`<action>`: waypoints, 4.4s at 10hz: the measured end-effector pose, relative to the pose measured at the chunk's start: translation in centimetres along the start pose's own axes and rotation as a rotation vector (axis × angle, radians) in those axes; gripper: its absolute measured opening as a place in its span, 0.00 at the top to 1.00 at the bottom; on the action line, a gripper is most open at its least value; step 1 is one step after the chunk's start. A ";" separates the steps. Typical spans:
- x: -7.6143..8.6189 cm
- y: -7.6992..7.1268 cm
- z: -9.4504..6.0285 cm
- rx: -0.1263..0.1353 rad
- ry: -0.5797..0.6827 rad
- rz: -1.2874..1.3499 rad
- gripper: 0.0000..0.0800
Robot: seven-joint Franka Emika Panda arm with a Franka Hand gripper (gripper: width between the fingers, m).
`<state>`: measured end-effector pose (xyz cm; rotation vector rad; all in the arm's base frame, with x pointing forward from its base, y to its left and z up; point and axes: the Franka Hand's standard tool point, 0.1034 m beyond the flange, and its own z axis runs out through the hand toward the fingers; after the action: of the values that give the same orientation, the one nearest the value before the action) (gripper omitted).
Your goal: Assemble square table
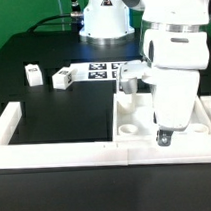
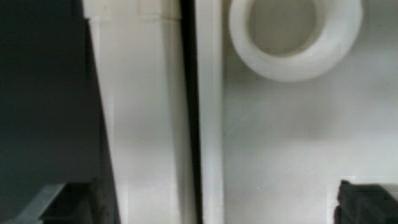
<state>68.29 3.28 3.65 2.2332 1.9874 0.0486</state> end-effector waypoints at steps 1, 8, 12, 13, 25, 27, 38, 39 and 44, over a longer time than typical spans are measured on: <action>-0.1 0.0 0.0 0.000 -0.001 0.000 0.19; -9.8 -4.2 -5.0 0.054 -0.055 0.114 0.19; -13.8 -6.8 -6.2 0.083 -0.027 0.455 0.19; -16.1 -8.8 -6.4 0.094 -0.035 0.568 0.19; -20.1 -15.4 -4.9 0.406 -0.228 1.598 0.19; -19.9 -16.2 -4.8 0.439 -0.248 1.588 0.19; -20.7 -23.4 -0.6 0.971 -0.637 1.521 0.19; -20.6 -23.1 -0.7 0.964 -0.632 1.519 0.19; -20.5 -24.2 -0.4 0.979 -0.643 1.513 0.19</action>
Offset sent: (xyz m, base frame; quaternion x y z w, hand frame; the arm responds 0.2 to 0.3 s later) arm -0.0681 -0.0856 0.0452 0.0560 -0.0279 -0.0349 0.9974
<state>41.98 -14.29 2.35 2.9932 -0.3806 -1.4188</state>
